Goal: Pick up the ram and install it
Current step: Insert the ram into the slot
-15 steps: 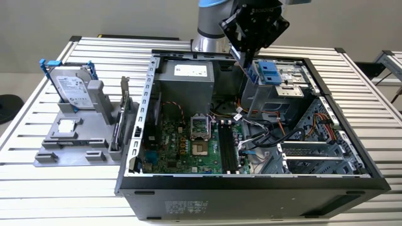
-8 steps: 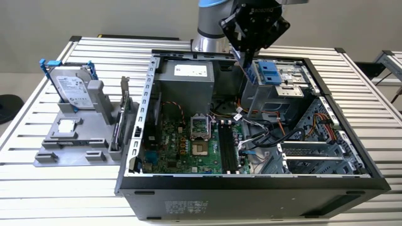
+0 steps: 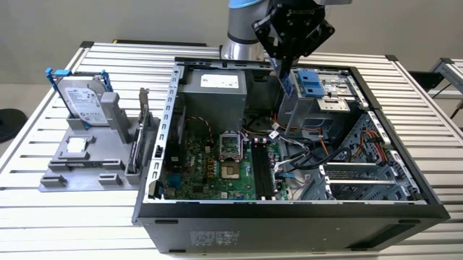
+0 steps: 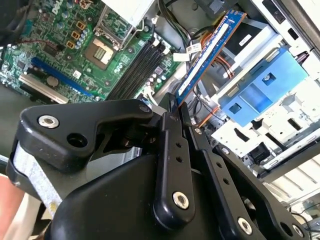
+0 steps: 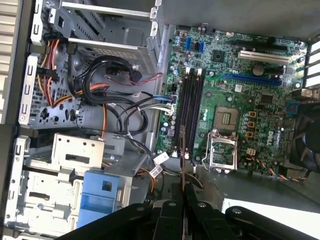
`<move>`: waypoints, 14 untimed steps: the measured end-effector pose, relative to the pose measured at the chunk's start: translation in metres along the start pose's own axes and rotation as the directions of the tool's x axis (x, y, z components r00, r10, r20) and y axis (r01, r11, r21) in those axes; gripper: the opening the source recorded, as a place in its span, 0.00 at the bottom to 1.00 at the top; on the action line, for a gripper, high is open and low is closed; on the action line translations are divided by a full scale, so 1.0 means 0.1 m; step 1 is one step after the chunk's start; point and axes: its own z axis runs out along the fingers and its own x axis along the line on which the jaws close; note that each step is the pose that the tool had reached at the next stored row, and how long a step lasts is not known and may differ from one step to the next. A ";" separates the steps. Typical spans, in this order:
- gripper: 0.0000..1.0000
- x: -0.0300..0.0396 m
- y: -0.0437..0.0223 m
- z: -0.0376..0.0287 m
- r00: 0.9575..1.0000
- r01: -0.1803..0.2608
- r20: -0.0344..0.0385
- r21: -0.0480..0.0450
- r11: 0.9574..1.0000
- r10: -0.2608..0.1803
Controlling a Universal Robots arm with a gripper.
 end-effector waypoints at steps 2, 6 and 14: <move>0.00 0.000 0.000 0.000 1.000 -0.015 0.001 0.000 1.000 0.015; 0.00 0.000 0.000 0.000 0.999 -0.045 0.002 -0.001 0.999 0.045; 0.00 0.000 0.000 0.000 0.994 -0.110 0.004 -0.002 0.994 0.110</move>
